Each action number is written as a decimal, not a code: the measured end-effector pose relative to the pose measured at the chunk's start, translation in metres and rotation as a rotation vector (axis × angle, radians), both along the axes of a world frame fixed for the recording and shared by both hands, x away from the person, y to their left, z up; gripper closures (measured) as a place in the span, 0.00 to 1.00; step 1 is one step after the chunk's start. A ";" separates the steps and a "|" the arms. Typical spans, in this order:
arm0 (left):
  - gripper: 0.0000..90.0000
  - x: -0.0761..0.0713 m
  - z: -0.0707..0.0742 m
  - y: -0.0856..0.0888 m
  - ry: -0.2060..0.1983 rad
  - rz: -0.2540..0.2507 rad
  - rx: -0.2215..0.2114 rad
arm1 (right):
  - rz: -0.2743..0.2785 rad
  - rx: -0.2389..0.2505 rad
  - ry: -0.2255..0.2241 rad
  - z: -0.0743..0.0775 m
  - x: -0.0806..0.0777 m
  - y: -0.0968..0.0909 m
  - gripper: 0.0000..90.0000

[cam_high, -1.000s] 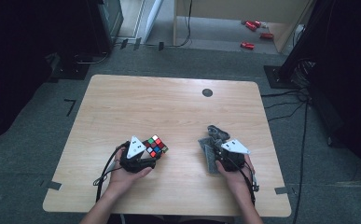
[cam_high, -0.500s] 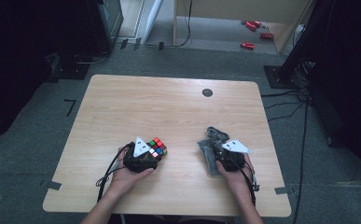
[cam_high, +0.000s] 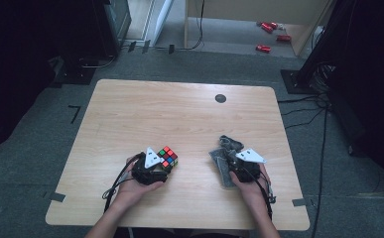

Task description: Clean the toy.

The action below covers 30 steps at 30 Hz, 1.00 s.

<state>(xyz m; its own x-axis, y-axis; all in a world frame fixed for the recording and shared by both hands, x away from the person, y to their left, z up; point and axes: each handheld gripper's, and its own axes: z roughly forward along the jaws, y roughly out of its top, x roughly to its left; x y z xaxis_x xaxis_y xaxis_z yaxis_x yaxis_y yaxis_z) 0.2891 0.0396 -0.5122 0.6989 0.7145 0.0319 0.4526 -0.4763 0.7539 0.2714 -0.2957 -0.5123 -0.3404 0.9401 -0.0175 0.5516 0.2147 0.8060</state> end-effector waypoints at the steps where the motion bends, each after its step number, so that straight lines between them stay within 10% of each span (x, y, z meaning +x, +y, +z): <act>1: 0.38 0.000 0.000 0.000 0.004 -0.001 -0.003 | -0.001 -0.002 0.005 -0.001 0.000 0.000 0.81; 21: 0.37 0.007 -0.002 -0.006 0.034 0.067 -0.013 | -0.013 -0.016 0.018 -0.008 0.003 0.002 0.80; 30: 0.17 -0.002 0.008 0.003 0.025 0.026 -0.091 | 0.040 0.066 0.003 0.010 0.000 -0.001 0.26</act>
<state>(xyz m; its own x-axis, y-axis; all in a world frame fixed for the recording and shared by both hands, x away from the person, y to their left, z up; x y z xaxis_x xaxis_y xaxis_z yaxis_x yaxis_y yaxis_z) 0.2870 0.0428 -0.5038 0.6801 0.7313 -0.0516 0.4831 -0.3942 0.7818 0.2717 -0.2964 -0.5027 -0.3779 0.9247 0.0450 0.5457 0.1832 0.8177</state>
